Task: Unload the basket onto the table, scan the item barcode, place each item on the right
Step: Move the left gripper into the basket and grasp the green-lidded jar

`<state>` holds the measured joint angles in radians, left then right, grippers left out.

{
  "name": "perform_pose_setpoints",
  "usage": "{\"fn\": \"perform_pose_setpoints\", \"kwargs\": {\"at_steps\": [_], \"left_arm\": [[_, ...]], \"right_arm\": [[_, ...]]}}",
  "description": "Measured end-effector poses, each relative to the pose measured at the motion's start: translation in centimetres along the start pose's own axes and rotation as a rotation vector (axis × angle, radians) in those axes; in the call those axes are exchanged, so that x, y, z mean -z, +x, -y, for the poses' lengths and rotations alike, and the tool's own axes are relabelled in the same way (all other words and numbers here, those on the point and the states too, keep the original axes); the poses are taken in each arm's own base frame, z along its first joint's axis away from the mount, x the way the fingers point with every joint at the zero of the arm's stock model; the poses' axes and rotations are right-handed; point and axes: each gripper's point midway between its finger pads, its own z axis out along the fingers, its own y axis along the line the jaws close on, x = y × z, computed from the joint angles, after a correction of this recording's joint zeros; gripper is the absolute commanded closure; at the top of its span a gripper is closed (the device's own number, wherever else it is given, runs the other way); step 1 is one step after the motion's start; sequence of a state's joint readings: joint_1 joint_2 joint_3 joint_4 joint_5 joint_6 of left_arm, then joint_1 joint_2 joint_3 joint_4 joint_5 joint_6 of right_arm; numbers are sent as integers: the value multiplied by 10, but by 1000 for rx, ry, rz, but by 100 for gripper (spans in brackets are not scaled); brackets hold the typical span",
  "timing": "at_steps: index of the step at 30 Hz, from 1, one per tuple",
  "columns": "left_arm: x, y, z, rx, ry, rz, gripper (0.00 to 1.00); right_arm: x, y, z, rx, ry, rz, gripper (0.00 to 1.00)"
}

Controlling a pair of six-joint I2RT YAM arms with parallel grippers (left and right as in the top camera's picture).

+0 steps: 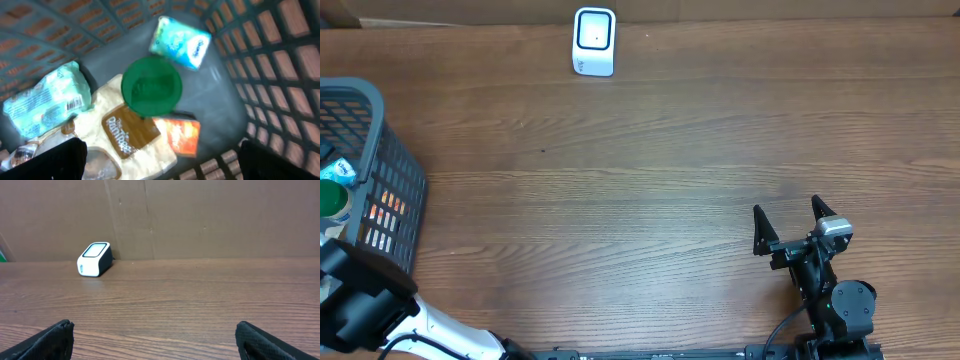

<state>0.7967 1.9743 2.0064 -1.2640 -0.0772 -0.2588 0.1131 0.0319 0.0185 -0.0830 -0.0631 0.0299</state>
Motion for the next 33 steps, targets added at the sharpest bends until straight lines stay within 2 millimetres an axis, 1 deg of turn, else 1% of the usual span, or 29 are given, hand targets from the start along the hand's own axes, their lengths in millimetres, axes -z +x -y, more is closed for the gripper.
{"fn": "perform_pose_setpoints", "kwargs": {"at_steps": [1,3,6,7,15,18,21,26,29,32,33], "left_arm": [[-9,0,-1,-4,-12,5,0],[-21,0,-4,-4,-24,11,0],[-44,7,-7,-13,-39,1,0],[-52,6,-9,-17,-46,12,0],[-83,-4,-21,-20,-62,92,0],[-94,-4,-21,-42,-61,111,0],[-102,0,-22,-62,-62,109,0],[-103,-3,-21,-65,-59,124,0],[-106,-2,-20,-65,-53,129,2],[-116,8,-20,-70,-47,109,7],[-118,11,-20,-70,-47,103,12]], "right_arm": [[0,0,0,0,0,0,0],[0,0,0,0,1,0,0],[0,0,0,0,1,0,0],[0,0,0,0,0,0,0],[0,0,0,0,1,0,0],[0,0,0,0,0,0,0],[0,0,0,0,0,0,0],[0,0,0,0,1,0,0],[0,0,0,0,1,-1,0],[0,0,0,1,0,0,0],[0,0,0,0,0,0,0]]}}
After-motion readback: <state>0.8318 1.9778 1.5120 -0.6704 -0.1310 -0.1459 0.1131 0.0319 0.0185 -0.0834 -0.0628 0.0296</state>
